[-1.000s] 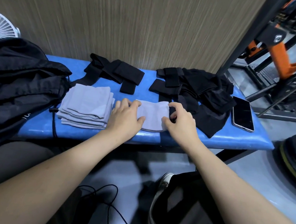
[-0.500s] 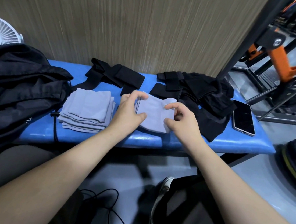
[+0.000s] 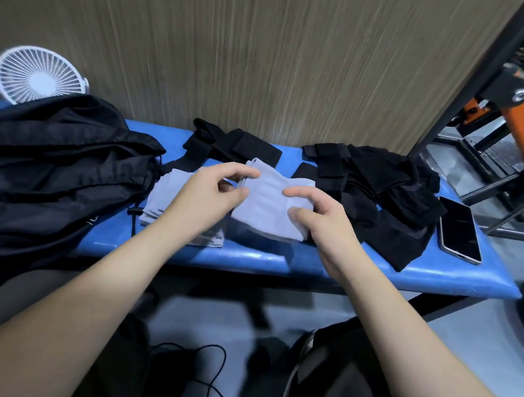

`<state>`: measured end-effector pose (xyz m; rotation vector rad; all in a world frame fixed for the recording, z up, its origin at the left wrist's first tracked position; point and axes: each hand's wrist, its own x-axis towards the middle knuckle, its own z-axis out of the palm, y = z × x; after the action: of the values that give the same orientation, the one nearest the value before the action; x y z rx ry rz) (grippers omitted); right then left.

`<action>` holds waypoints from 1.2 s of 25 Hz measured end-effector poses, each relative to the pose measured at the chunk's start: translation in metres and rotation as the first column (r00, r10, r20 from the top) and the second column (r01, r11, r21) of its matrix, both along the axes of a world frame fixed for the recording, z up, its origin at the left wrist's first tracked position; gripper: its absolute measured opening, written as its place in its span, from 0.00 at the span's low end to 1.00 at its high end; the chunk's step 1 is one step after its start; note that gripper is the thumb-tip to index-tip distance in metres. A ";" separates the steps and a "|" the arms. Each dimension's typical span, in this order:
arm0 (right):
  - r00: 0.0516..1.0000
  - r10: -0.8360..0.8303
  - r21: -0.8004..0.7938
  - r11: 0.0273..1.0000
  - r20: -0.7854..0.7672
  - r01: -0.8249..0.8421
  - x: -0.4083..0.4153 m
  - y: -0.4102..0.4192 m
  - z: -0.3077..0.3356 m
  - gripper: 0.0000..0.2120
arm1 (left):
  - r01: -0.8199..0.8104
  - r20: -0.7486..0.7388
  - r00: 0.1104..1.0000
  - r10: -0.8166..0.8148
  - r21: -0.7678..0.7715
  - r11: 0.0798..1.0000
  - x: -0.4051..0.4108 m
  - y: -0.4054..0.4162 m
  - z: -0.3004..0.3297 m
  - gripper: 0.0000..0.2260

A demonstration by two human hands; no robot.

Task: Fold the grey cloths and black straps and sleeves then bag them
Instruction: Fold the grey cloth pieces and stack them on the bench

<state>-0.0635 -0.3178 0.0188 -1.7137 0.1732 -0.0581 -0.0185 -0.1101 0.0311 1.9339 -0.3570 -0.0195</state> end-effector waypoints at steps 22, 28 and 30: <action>0.981 0.143 -0.463 0.884 0.131 -0.067 0.053 0.105 -0.022 0.12 | -0.263 0.128 0.964 0.232 0.335 0.905 0.015 0.096 -0.010 0.16; 0.987 0.160 -0.432 0.892 0.034 -0.129 0.050 0.102 -0.024 0.11 | -0.215 0.027 0.975 0.222 0.385 0.897 0.016 0.096 -0.014 0.16; 0.984 0.179 -0.510 0.848 0.018 -0.145 0.049 0.104 -0.027 0.12 | -0.192 -0.006 0.977 0.214 0.425 0.885 0.015 0.097 -0.019 0.16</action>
<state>-0.0149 -0.2135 -0.0080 -2.2475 -0.0456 -0.0350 -0.0031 -0.0133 0.0119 2.3902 -0.1149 -0.0108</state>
